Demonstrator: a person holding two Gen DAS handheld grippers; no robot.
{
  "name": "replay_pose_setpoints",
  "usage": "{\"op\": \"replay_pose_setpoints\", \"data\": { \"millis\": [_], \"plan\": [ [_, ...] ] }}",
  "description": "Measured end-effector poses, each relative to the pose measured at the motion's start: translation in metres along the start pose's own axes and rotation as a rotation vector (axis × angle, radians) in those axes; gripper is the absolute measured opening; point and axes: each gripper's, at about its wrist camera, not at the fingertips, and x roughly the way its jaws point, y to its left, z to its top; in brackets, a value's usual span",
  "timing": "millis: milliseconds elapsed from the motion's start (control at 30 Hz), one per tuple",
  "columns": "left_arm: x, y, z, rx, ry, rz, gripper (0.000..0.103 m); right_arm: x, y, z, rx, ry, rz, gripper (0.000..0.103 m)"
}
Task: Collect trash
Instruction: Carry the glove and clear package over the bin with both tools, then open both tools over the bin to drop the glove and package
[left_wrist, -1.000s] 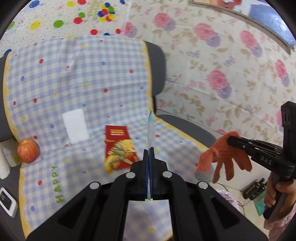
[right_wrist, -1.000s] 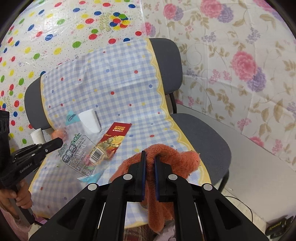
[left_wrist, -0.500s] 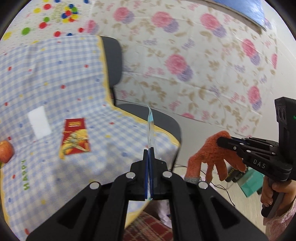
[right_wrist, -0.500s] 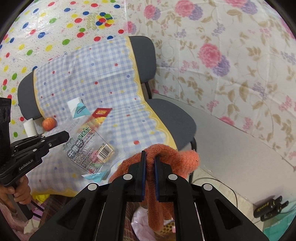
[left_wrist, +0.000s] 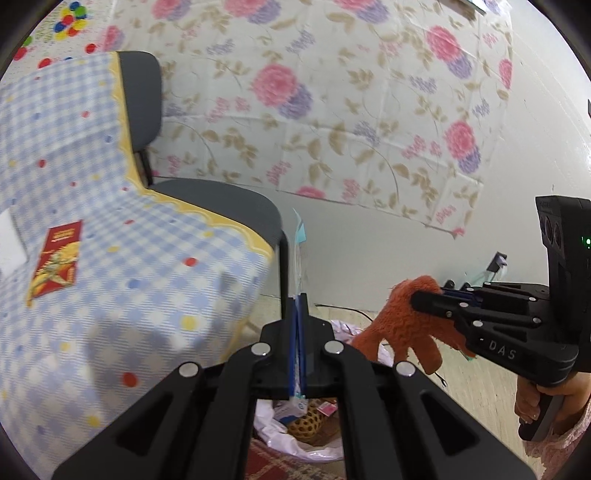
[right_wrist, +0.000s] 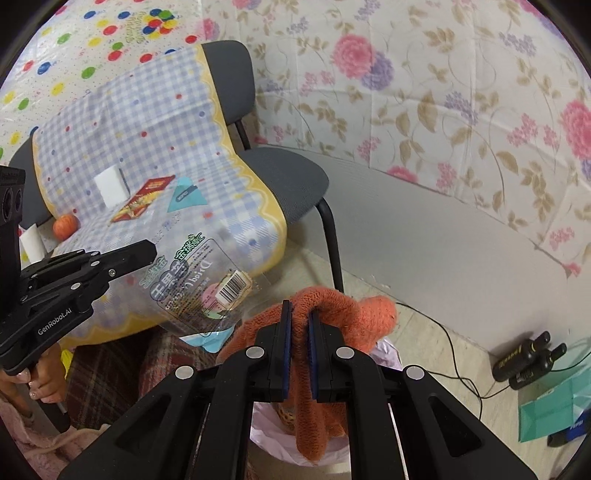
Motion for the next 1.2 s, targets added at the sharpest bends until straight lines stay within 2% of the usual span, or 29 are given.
{"op": "replay_pose_setpoints", "data": {
  "millis": [267, 400, 567, 700, 733, 767, 800, 933, 1067, 1200],
  "plan": [
    [0.033, -0.008, -0.006, 0.01, 0.08, -0.012, 0.0, 0.028, -0.019, -0.011, 0.047, 0.069, 0.01, 0.013],
    [0.042, -0.01, -0.008, 0.018, 0.103, -0.012, 0.0, 0.035, -0.022, -0.013, 0.061, 0.092, 0.021, 0.036],
    [0.055, -0.008, -0.007, 0.01, 0.135, -0.033, 0.001, 0.032, -0.025, -0.012, 0.064, 0.088, 0.014, 0.044],
    [0.059, -0.005, -0.008, -0.003, 0.149, -0.046, 0.011, 0.032, -0.025, -0.01, 0.062, 0.092, 0.019, 0.045],
    [0.058, -0.003, -0.007, -0.008, 0.147, -0.051, 0.017, 0.031, -0.025, -0.009, 0.056, 0.09, 0.016, 0.045],
    [0.057, -0.003, -0.007, -0.01, 0.145, -0.054, 0.028, 0.031, -0.024, -0.008, 0.051, 0.09, 0.016, 0.045],
    [0.056, -0.001, -0.006, -0.014, 0.142, -0.055, 0.031, 0.03, -0.023, -0.007, 0.048, 0.088, 0.014, 0.045],
    [0.044, 0.005, 0.0, -0.019, 0.103, -0.014, 0.032, 0.024, -0.021, 0.0, 0.044, 0.063, 0.018, 0.045],
    [0.03, 0.015, 0.004, -0.027, 0.071, 0.052, 0.042, 0.018, -0.016, 0.007, 0.039, 0.033, 0.025, 0.045],
    [0.018, 0.031, 0.004, -0.059, 0.053, 0.096, 0.043, 0.017, -0.008, 0.015, 0.038, 0.002, 0.04, 0.045]
  ]
}}
